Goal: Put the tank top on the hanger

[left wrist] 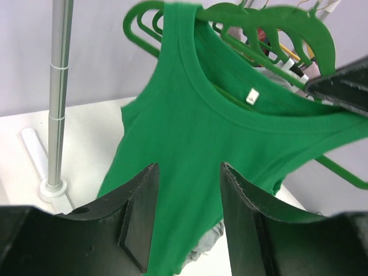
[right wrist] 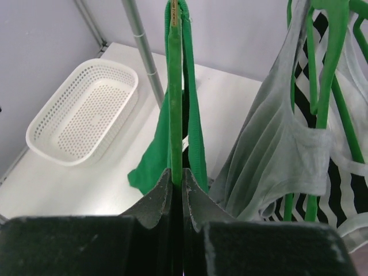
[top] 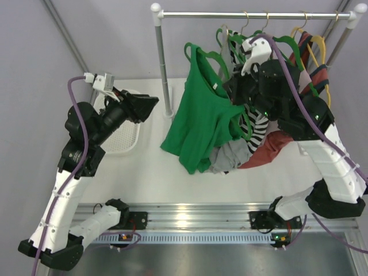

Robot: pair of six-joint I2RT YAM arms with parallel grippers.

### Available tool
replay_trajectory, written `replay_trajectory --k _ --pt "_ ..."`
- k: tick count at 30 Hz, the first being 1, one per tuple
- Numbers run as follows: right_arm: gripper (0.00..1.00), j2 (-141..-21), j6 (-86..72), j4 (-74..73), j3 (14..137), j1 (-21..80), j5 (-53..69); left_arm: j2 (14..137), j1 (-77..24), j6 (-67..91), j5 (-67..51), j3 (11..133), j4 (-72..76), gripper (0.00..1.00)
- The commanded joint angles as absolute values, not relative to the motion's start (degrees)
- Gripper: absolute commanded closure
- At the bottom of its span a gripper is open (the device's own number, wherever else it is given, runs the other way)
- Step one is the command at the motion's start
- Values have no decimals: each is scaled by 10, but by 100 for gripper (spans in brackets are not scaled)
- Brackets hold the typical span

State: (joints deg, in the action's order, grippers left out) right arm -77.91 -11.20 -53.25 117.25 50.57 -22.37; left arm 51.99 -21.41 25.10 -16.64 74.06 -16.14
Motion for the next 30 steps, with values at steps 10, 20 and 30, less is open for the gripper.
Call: replay_trajectory --k 10,20,30 --pt "100 -905 -114 -477 1328 407 -161 521 -212 229 -170 771 -187 48" --pt "100 -952 -91 -411 1342 383 -171 526 -211 225 -173 771 -186 49" --pt "100 -981 -90 -374 1340 372 -192 529 -212 228 -178 763 -182 49"
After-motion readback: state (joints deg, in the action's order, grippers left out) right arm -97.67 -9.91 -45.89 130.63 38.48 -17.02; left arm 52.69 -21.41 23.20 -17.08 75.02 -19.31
